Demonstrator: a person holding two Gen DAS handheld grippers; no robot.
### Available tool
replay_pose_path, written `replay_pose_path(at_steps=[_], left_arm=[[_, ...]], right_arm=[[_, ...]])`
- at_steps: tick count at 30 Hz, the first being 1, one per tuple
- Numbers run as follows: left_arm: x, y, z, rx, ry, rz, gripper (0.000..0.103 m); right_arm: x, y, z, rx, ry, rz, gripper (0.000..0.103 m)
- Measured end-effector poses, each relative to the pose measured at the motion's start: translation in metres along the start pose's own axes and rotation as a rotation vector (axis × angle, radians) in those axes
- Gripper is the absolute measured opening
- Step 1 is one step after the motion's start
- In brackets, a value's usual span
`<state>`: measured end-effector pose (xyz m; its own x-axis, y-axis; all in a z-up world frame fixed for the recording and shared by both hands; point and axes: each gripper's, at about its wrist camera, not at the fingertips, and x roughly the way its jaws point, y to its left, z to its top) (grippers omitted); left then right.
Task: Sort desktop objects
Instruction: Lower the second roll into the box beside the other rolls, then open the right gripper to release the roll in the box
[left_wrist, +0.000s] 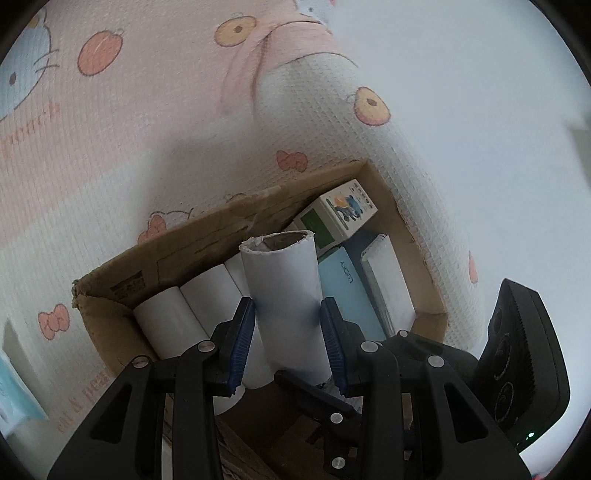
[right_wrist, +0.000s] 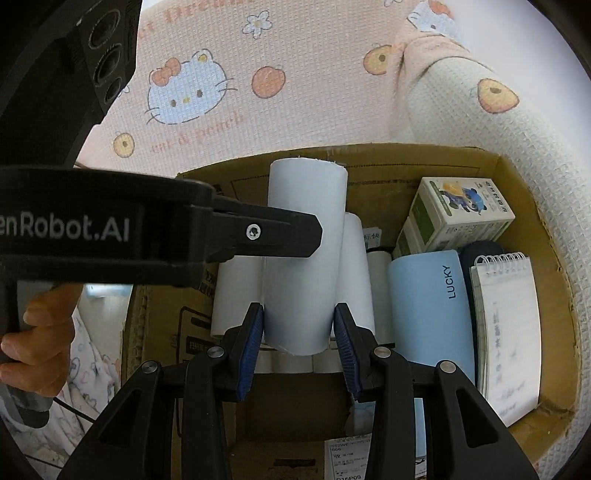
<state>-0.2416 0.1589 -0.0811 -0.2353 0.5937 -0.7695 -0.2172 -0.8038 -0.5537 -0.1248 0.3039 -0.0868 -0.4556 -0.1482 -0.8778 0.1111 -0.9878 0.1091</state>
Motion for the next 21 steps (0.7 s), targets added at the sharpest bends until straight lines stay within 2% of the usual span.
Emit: replay_pose_path(at_steps=[4, 9, 14, 18, 21], left_arm=[[0.006, 0.001, 0.001, 0.006, 0.016, 0.029, 0.039], [0.009, -0.006, -0.002, 0.057, 0.02, 0.062, 0.03], [0.008, -0.013, -0.007, 0.12, -0.031, 0.126, 0.021], [0.009, -0.015, -0.007, 0.144, -0.031, 0.138, 0.021], [0.004, -0.016, -0.008, 0.149, -0.056, 0.117, 0.021]], right_arm=[[0.003, 0.002, 0.005, -0.006, 0.017, -0.012, 0.036], [0.007, -0.001, 0.006, 0.01, 0.033, -0.043, 0.036], [0.001, -0.004, 0.0, 0.028, 0.032, -0.037, 0.036], [-0.008, -0.007, -0.004, 0.037, 0.012, -0.042, 0.036], [-0.013, -0.009, -0.008, 0.05, 0.008, -0.029, 0.036]])
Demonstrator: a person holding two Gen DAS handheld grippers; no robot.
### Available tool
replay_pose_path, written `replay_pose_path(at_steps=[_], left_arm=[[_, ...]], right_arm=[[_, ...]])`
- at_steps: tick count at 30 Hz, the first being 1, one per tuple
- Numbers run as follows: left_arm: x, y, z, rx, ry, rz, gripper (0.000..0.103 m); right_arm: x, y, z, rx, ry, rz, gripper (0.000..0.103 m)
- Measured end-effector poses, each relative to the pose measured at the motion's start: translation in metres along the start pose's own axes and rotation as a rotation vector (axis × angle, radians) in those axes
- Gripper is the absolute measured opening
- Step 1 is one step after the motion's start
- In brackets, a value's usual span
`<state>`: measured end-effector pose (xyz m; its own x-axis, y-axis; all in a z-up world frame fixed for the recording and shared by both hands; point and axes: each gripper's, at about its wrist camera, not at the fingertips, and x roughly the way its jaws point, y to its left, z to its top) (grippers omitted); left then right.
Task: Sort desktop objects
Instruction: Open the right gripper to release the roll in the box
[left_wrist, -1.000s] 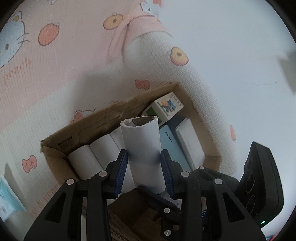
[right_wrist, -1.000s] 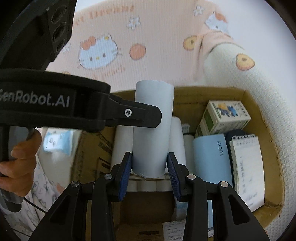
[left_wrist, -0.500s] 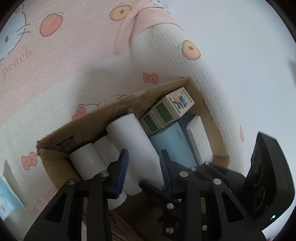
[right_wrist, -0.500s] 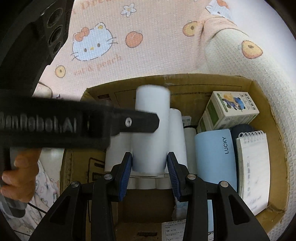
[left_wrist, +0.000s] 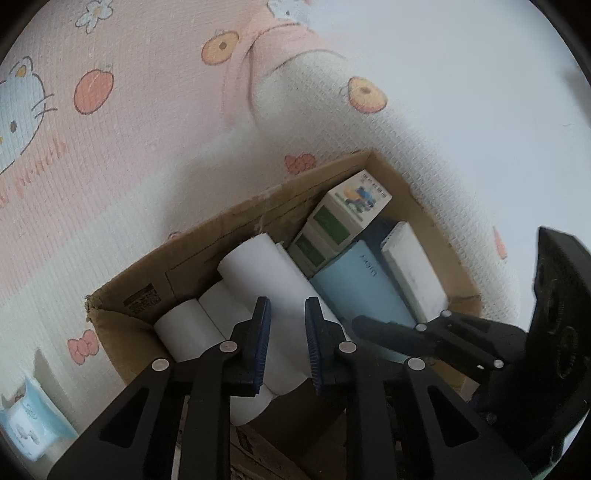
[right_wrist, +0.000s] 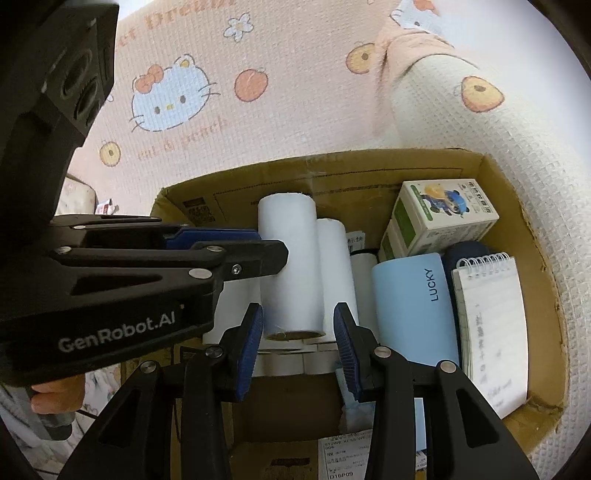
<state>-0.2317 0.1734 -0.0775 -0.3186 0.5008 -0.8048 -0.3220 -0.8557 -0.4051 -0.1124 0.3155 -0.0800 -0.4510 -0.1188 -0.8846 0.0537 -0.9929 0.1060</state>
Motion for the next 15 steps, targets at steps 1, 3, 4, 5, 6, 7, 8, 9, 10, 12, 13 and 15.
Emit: replay_pose_path(at_steps=[1, 3, 4, 5, 6, 7, 8, 9, 10, 12, 13, 15], left_arm=[[-0.005, 0.001, 0.0, -0.001, -0.023, -0.013, 0.021], [-0.012, 0.002, -0.002, -0.006, -0.068, -0.025, 0.021], [-0.017, 0.003, -0.003, -0.006, -0.096, -0.029, 0.021], [-0.02, 0.003, -0.003, -0.004, -0.113, -0.031, 0.021], [-0.023, 0.004, -0.004, -0.004, -0.126, -0.035, 0.021], [-0.028, 0.005, -0.005, -0.003, -0.14, -0.042, 0.021], [-0.031, 0.007, -0.006, -0.006, -0.151, -0.046, 0.022], [-0.036, 0.009, -0.006, -0.011, -0.164, -0.049, 0.025], [-0.041, 0.013, -0.008, -0.019, -0.188, -0.05, 0.027], [-0.055, 0.02, -0.014, -0.033, -0.244, -0.05, 0.036], [-0.06, 0.024, -0.017, -0.036, -0.263, -0.054, 0.036], [-0.072, 0.032, -0.025, -0.034, -0.293, -0.072, 0.039]], right_arm=[[-0.001, -0.001, -0.002, 0.003, 0.004, 0.005, 0.036], [-0.002, -0.004, -0.006, 0.001, 0.012, 0.003, 0.036], [0.0, 0.0, -0.007, -0.005, 0.017, 0.002, 0.036], [0.001, 0.002, -0.006, -0.003, 0.017, -0.002, 0.036], [0.002, 0.001, -0.007, 0.007, 0.02, 0.002, 0.036], [0.003, -0.002, -0.004, 0.014, 0.022, 0.006, 0.036], [0.002, 0.0, -0.005, 0.018, 0.021, 0.014, 0.036], [0.001, 0.001, -0.004, 0.02, 0.018, 0.022, 0.036], [-0.002, 0.0, -0.005, 0.023, 0.015, 0.023, 0.036], [-0.006, 0.002, -0.006, 0.015, 0.009, 0.02, 0.036], [-0.007, 0.003, -0.001, 0.011, 0.003, 0.026, 0.036], [-0.011, 0.003, -0.001, 0.013, -0.002, 0.009, 0.037]])
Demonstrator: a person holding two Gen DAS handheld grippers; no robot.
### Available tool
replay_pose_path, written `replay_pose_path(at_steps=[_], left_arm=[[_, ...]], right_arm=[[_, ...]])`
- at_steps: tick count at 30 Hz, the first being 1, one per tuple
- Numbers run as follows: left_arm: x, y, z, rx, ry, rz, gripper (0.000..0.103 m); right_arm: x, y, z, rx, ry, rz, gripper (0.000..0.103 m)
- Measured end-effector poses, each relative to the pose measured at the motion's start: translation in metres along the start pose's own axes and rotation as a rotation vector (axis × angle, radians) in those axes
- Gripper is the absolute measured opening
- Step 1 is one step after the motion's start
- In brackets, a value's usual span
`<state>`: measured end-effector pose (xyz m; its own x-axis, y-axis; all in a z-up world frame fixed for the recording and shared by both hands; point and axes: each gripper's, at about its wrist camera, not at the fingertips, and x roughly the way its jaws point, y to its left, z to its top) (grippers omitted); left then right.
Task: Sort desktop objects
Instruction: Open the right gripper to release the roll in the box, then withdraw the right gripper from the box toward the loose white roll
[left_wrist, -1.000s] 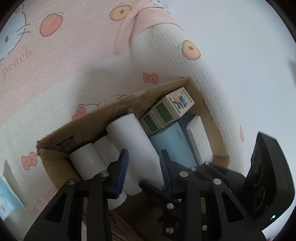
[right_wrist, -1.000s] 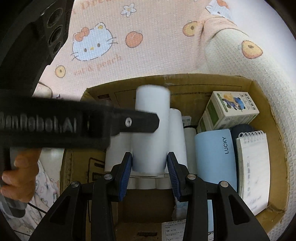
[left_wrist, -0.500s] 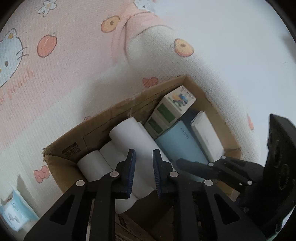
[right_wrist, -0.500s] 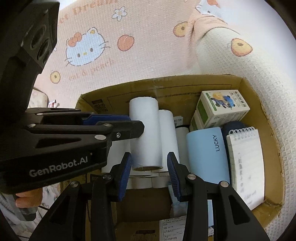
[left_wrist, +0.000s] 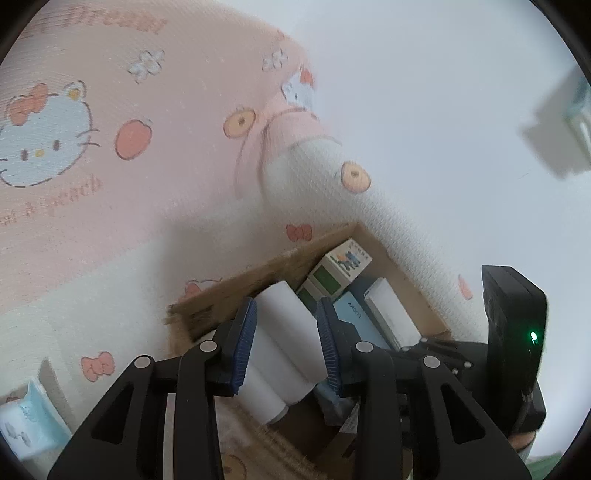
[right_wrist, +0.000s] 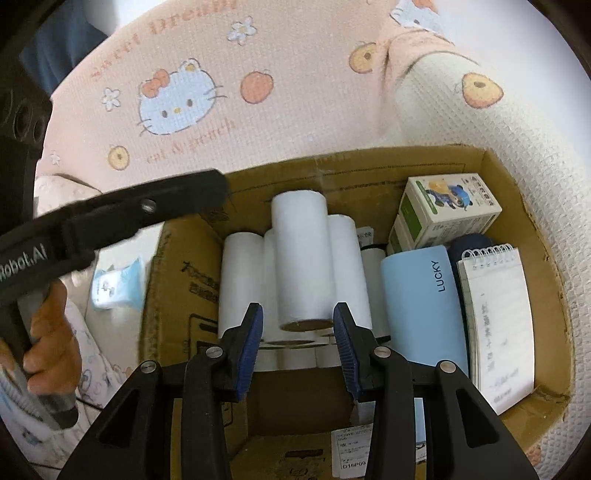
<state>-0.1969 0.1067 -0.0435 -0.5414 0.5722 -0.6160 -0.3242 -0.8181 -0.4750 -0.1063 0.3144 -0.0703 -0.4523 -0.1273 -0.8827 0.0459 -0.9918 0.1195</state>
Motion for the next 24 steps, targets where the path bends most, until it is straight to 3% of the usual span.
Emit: replay_pose_path(at_steps=[6, 16, 17, 18, 20, 24], left_arm=[[-0.033, 0.022, -0.016, 0.012, -0.03, 0.012, 0.042], [-0.066, 0.066, -0.077, 0.068, -0.042, 0.149, 0.042], [-0.069, 0.068, -0.082, 0.084, -0.055, 0.175, 0.039], [-0.072, 0.071, -0.088, 0.107, -0.07, 0.202, 0.024], [-0.076, 0.076, -0.094, 0.129, -0.071, 0.225, 0.01], [-0.086, 0.093, -0.1, 0.102, -0.093, 0.215, 0.01]], right_arm=[[-0.021, 0.02, -0.005, -0.027, -0.025, -0.066, 0.052], [-0.022, 0.063, 0.001, -0.109, -0.05, -0.112, 0.053], [-0.022, 0.069, 0.0, -0.123, -0.048, -0.117, 0.053], [-0.023, 0.075, -0.002, -0.138, -0.046, -0.12, 0.053], [-0.023, 0.085, -0.005, -0.165, -0.045, -0.122, 0.053], [-0.021, 0.108, -0.004, -0.206, -0.036, -0.134, 0.053]])
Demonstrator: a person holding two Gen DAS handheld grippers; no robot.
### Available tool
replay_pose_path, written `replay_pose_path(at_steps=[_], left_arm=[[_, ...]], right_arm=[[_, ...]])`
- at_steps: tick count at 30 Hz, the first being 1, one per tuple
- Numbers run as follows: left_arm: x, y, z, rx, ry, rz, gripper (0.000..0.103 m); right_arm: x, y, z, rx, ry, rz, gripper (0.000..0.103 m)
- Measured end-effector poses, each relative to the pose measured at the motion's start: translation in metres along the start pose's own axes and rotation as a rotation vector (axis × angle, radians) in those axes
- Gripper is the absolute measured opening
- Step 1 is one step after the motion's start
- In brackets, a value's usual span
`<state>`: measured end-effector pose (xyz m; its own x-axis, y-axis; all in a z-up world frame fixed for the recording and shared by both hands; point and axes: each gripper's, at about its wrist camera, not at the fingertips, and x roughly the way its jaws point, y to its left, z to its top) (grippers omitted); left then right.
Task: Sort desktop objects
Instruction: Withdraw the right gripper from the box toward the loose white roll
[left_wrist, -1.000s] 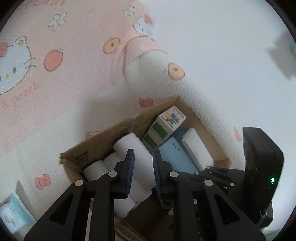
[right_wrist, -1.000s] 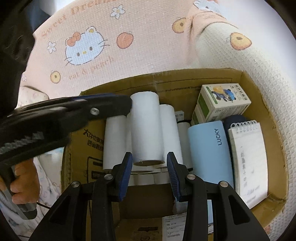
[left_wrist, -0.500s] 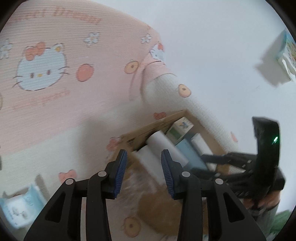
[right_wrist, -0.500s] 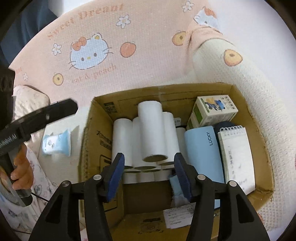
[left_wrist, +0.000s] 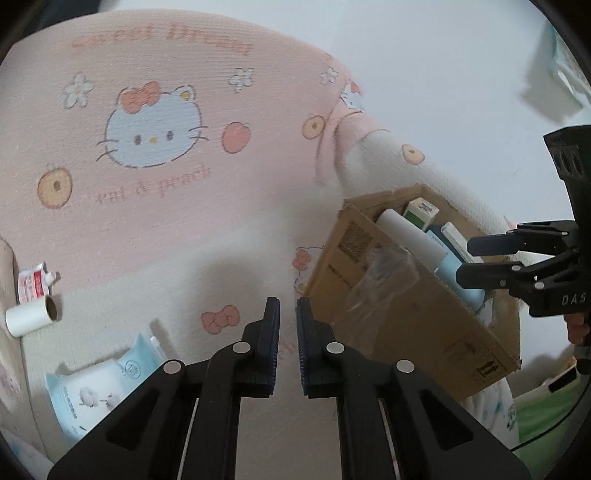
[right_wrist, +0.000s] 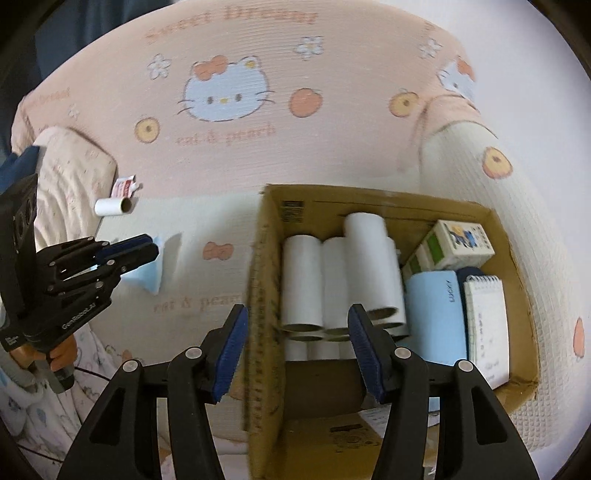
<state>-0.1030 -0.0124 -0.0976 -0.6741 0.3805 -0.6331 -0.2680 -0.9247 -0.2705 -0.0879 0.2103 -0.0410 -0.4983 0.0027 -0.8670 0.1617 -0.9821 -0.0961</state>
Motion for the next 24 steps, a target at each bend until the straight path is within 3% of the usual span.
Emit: replay_pose_path(at_steps=[3, 8, 13, 16, 21, 24], left_arm=[[-0.007, 0.014, -0.005, 0.009, -0.043, 0.045, 0.01], [-0.016, 0.046, -0.021, 0.034, -0.088, 0.185, 0.011], [-0.014, 0.1, -0.03, -0.112, -0.053, 0.234, 0.01], [-0.02, 0.124, -0.023, -0.208, -0.074, 0.234, 0.01], [-0.024, 0.148, -0.014, -0.276, -0.106, 0.284, 0.01], [-0.013, 0.166, -0.006, -0.326, -0.061, 0.279, 0.01]], right_arm=[[0.0, 0.017, 0.003, -0.038, -0.001, -0.018, 0.053], [0.004, 0.052, 0.013, -0.114, -0.016, 0.012, 0.053], [0.02, 0.085, 0.025, -0.168, -0.016, -0.006, 0.053], [0.034, 0.106, 0.031, -0.197, -0.002, 0.025, 0.053], [0.056, 0.142, 0.038, -0.246, 0.01, 0.038, 0.053], [0.068, 0.16, 0.041, -0.281, 0.011, 0.048, 0.053]])
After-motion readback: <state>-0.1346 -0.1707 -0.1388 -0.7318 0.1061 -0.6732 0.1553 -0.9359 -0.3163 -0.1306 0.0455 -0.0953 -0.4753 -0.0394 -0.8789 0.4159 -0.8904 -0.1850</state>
